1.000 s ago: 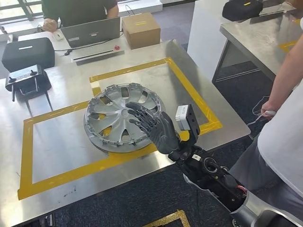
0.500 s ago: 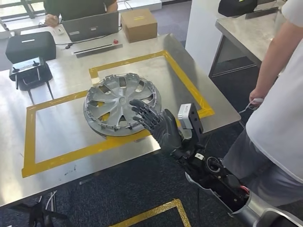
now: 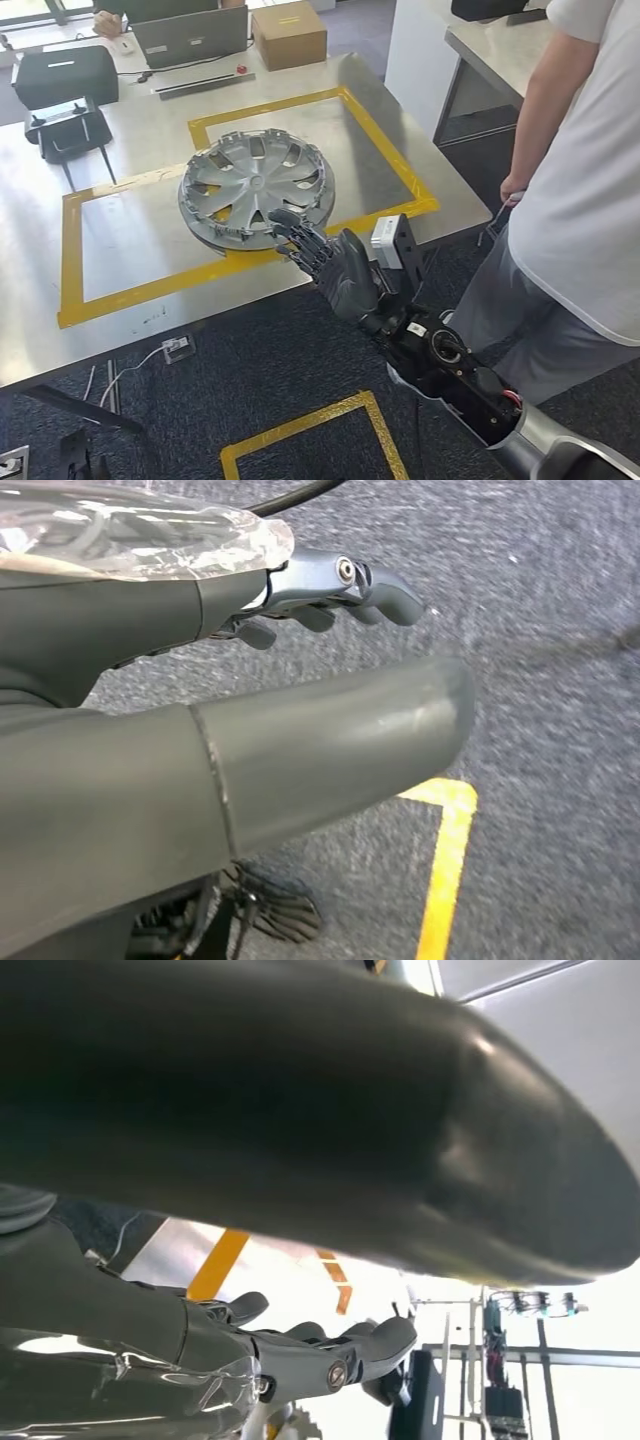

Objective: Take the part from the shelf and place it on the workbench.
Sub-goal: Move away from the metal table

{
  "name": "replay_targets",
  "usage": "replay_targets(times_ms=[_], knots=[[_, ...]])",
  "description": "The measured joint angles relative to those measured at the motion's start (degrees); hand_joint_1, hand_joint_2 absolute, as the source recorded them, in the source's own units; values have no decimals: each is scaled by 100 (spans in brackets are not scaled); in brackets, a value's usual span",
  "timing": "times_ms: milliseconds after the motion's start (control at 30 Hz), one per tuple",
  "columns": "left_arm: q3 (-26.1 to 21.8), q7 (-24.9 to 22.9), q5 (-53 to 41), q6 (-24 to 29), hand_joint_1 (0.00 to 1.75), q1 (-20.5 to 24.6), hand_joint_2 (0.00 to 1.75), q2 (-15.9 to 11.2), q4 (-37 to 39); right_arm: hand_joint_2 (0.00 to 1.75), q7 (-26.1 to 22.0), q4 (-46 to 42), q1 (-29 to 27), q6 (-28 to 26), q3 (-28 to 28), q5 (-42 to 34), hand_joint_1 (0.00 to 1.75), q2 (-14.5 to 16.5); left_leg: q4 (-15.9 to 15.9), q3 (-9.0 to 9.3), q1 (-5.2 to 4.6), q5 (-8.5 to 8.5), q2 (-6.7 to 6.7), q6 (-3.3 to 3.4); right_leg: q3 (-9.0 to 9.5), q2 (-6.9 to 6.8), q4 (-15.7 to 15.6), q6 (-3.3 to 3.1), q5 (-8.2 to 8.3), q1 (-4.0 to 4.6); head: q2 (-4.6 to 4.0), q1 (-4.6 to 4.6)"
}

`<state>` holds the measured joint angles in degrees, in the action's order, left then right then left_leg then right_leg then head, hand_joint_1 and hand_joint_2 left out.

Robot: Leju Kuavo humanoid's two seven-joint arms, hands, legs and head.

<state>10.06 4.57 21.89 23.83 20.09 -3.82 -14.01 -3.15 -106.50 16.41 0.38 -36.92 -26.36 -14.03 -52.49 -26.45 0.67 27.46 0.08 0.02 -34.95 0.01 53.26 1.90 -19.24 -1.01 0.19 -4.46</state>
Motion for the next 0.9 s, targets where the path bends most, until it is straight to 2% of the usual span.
replay_targets(times_ms=[33,67,133,167,200,233,267,300,333,367,400,433,500,533,567,600,667,700,733,767,800,833,867,900], knots=[[1,0,24,4,0,-14,0,-1,0,0,0,8,0,11,-1,-11,0,0,3,-53,-3,-49,13,58,-57,1,69,29,-89,-9,1,-6],[3,0,44,9,0,-25,0,-4,0,0,-1,19,2,26,0,-25,0,0,8,-117,-3,-108,29,120,-141,1,259,46,-292,-14,1,-20],[7,0,68,19,0,-31,0,-15,0,0,-1,46,15,51,-1,-42,0,1,2,-261,-28,-225,46,197,-357,-4,1009,51,-915,-14,1,-54],[11,0,71,21,0,-33,0,-21,0,0,-2,58,22,61,-3,-45,0,2,-5,-334,-45,-281,49,215,-438,-4,1435,52,-1150,-12,1,-65],[16,0,73,21,0,-38,0,-24,0,0,-2,71,27,67,-4,-46,0,2,-13,-408,-61,-334,49,222,-460,-4,1741,49,-1249,-8,1,-67],[22,0,74,22,0,-45,0,-26,0,0,-2,84,32,72,-5,-50,0,2,-27,-483,-77,-384,48,224,-395,-4,1851,39,-1208,-3,1,-68],[28,-1,75,24,0,-53,0,-28,0,0,-5,99,39,72,-6,-57,0,2,-44,-554,-89,-427,46,221,-225,-4,1726,18,-1067,4,1,-69],[32,-1,77,28,0,-58,0,-31,0,0,-12,114,52,74,-7,-69,0,2,-62,-618,-98,-465,45,213,37,-4,1401,-16,-898,20,1,-73],[35,-1,80,32,0,-61,0,-30,0,0,-27,131,77,76,-8,-85,0,3,-79,-674,-104,-501,46,200,334,-6,965,-66,-805,42,1,-77],[39,-1,85,37,0,-60,0,-31,0,0,-51,144,105,81,-7,-101,0,5,-92,-718,-109,-537,49,180,601,-8,530,-109,-770,65,1,-75],[42,-1,88,42,0,-56,0,-30,0,0,-84,161,131,93,-5,-116,0,10,-96,-752,-104,-580,53,148,781,-7,210,-142,-783,88,1,-77],[46,-2,91,46,0,-52,0,-30,0,0,-123,180,150,111,-3,-129,0,16,-91,-779,-92,-627,58,111,861,-4,31,-164,-816,111,1,-79],[54,-2,103,67,0,-47,0,-41,0,0,-215,230,164,175,-2,-142,0,37,-68,-814,-68,-698,53,32,870,-3,-99,-192,-737,117,1,-96],[58,-2,113,77,0,-45,0,-48,0,0,-260,264,173,213,0,-142,0,49,-113,-853,-66,-637,39,-2,852,-8,-147,-221,-674,102,1,-95],[62,-2,124,86,0,-43,0,-56,0,0,-298,300,186,248,2,-140,0,65,-265,-927,-63,-483,22,-33,821,-16,-192,-257,-609,78,1,-78],[65,-2,133,91,0,-41,0,-67,0,0,-329,338,198,279,3,-138,0,83,-553,-1046,-53,-237,7,-65,773,-24,-225,-283,-553,54,1,-54],[69,-2,145,93,0,-41,0,-87,0,0,-353,407,204,309,2,-133,0,111,-1362,-1320,-15,259,-1,-127,612,-26,-183,-306,-461,52,1,-2],[70,-2,149,93,0,-43,0,-94,0,0,-356,441,202,317,1,-131,0,121,-1681,-1396,9,371,0,-159,527,-28,-152,-296,-423,49,1,5],[71,-2,152,93,0,-44,0,-98,0,0,-356,473,202,320,1,-131,0,130,-1814,-1379,33,359,1,-187,444,-31,-109,-285,-394,43,1,6],[72,-2,152,93,0,-43,0,-101,0,0,-357,502,202,320,1,-131,0,137,-1732,-1255,60,244,2,-212,365,-33,-60,-268,-371,33,1,7],[72,-2,152,93,0,-40,0,-105,0,0,-359,526,204,321,2,-130,0,144,-1441,-1031,84,76,2,-235,295,-34,-8,-249,-354,20,1,7],[73,-2,152,93,0,-33,0,-109,0,0,-361,546,208,321,3,-129,0,153,-1038,-766,104,-23,-1,-257,227,-34,45,-225,-341,10,1,11],[74,-2,152,93,0,-23,0,-115,0,0,-363,563,218,321,5,-128,0,161,-664,-535,99,-81,-19,-254,164,-34,94,-192,-323,6,1,16],[76,-2,152,93,0,-15,0,-119,0,0,-365,580,227,323,7,-126,0,172,-406,-392,90,-94,-35,-234,120,-33,124,-152,-296,6,1,11]])
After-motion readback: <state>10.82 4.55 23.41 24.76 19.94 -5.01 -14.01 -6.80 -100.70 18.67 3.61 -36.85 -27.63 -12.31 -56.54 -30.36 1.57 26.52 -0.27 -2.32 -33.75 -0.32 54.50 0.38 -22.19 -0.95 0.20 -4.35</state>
